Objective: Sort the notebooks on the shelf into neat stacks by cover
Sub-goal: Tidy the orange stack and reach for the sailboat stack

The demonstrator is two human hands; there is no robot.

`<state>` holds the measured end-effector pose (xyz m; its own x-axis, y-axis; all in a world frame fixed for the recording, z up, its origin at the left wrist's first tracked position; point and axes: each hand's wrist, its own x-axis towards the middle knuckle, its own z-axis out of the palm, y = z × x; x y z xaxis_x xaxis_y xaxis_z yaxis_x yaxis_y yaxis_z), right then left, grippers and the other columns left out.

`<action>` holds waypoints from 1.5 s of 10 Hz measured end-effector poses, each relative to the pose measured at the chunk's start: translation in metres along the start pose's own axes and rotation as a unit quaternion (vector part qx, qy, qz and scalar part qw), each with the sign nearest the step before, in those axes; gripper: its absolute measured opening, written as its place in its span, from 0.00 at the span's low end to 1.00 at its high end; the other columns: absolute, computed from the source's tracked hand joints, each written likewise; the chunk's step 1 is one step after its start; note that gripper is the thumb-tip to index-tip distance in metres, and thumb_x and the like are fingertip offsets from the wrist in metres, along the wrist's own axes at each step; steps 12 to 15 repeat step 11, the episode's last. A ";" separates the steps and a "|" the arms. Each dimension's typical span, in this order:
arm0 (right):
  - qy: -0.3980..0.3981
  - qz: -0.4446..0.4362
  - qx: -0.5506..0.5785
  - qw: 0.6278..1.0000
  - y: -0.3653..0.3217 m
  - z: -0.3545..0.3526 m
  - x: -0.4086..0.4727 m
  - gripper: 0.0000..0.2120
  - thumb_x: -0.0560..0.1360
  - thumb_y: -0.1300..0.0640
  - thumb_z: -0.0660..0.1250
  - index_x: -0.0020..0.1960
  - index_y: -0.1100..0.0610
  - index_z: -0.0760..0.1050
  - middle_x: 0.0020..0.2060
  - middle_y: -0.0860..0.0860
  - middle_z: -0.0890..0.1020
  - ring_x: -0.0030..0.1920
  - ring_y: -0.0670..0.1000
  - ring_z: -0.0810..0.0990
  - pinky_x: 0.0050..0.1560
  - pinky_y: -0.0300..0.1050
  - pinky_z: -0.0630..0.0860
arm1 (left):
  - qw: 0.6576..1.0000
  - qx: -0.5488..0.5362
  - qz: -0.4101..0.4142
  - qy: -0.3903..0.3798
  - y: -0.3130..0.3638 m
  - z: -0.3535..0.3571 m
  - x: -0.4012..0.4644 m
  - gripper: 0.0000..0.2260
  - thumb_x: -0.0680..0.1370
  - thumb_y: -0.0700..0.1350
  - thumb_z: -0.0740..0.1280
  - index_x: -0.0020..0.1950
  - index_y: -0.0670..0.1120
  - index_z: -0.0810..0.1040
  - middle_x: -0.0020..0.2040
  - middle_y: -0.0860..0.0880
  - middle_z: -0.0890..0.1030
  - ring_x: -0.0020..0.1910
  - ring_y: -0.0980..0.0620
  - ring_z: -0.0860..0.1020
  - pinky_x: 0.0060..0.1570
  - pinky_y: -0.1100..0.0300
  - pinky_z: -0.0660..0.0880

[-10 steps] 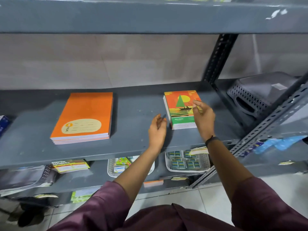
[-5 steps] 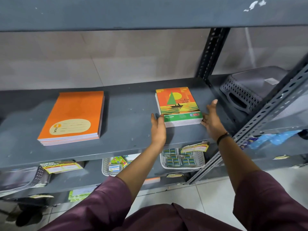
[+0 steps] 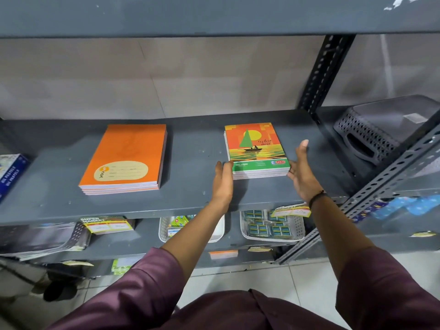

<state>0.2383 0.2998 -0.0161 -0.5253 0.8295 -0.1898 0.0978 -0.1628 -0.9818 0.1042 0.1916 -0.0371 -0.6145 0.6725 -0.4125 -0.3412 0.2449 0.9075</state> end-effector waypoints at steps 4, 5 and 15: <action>-0.071 0.028 -0.005 0.997 0.006 0.081 0.009 0.43 0.59 0.22 0.43 0.71 0.37 0.57 0.69 0.53 0.73 0.68 0.52 0.72 0.72 0.51 0.59 | 0.996 0.020 0.003 0.083 0.005 -0.078 0.007 0.24 0.75 0.57 0.51 0.65 0.46 0.70 0.65 0.44 0.75 0.65 0.45 0.71 0.63 0.50 0.64; -0.064 0.014 -0.012 0.998 0.009 0.097 0.011 0.28 0.70 0.28 0.39 0.68 0.34 0.54 0.71 0.55 0.71 0.69 0.53 0.71 0.71 0.49 0.61 | 0.994 0.023 0.013 0.106 0.005 -0.090 0.009 0.24 0.76 0.57 0.52 0.66 0.46 0.69 0.67 0.44 0.74 0.66 0.45 0.70 0.67 0.48 0.63; -0.066 0.039 -0.037 0.996 0.016 0.131 0.013 0.32 0.76 0.34 0.41 0.76 0.48 0.51 0.74 0.53 0.66 0.73 0.54 0.65 0.75 0.58 0.57 | 0.980 0.029 0.060 0.188 0.010 -0.110 -0.001 0.21 0.79 0.51 0.54 0.70 0.46 0.64 0.71 0.44 0.69 0.69 0.44 0.66 0.72 0.47 0.61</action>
